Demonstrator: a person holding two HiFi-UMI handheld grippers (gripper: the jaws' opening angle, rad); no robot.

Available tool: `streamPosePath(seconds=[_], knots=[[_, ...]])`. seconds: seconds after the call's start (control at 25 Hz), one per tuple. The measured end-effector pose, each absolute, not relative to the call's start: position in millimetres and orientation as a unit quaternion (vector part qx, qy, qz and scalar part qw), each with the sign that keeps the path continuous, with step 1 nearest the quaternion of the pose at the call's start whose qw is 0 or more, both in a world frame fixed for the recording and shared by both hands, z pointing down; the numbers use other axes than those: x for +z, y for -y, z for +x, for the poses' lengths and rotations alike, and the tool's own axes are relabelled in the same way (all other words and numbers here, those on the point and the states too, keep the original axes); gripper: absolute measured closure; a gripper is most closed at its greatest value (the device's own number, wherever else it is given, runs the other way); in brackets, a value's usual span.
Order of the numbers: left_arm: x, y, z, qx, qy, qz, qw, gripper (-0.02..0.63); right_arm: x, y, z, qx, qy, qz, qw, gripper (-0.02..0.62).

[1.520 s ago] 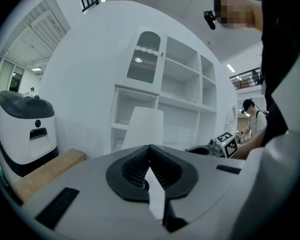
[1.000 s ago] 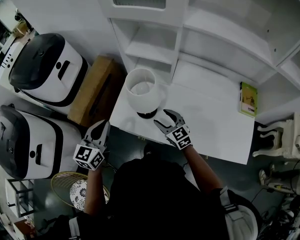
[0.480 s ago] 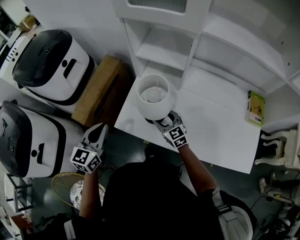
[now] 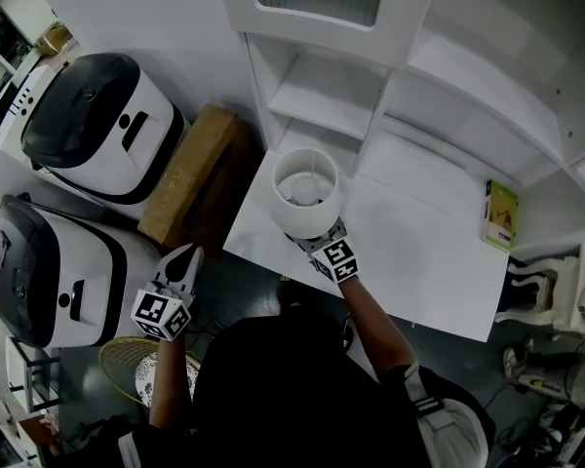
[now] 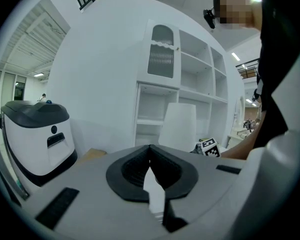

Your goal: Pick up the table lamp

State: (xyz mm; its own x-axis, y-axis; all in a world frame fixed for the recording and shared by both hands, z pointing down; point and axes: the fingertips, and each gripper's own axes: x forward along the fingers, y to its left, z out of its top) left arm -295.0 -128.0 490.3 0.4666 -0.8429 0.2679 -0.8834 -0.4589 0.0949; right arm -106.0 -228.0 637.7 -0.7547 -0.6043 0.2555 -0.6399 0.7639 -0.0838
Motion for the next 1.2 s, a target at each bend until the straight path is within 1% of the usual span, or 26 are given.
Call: streamPosePath(seconds=[0.4, 0.52, 0.6, 0.8, 1.04, 1.2], knots=[[501.2, 137.0, -301.2, 0.094, 0.507, 0.848, 0.123, 0.595, 641.1, 238.1, -113.4, 0.097, 0.93, 0.337, 0.11, 0.288], [504.3, 140.2, -300.7, 0.098, 0.505, 0.849, 0.125, 0.595, 641.2, 243.8, -108.8, 0.109, 0.925, 0.349, 0.101, 0.342], [505.4, 141.4, -301.5, 0.099, 0.505, 0.848, 0.126, 0.595, 640.6, 248.2, -105.6, 0.122, 0.921, 0.358, 0.091, 0.402], [511.9, 144.9, -303.4, 0.102, 0.506, 0.846, 0.133, 0.595, 640.4, 254.1, -108.7, 0.122, 0.915, 0.373, 0.095, 0.402], [518.8, 148.1, -299.7, 0.109, 0.502, 0.847, 0.135, 0.595, 640.2, 254.4, -107.6, 0.087, 0.914, 0.379, 0.113, 0.448], [517.5, 148.1, -302.4, 0.11, 0.506, 0.845, 0.133, 0.595, 638.9, 250.4, -106.9, 0.062, 0.915, 0.379, 0.119, 0.461]])
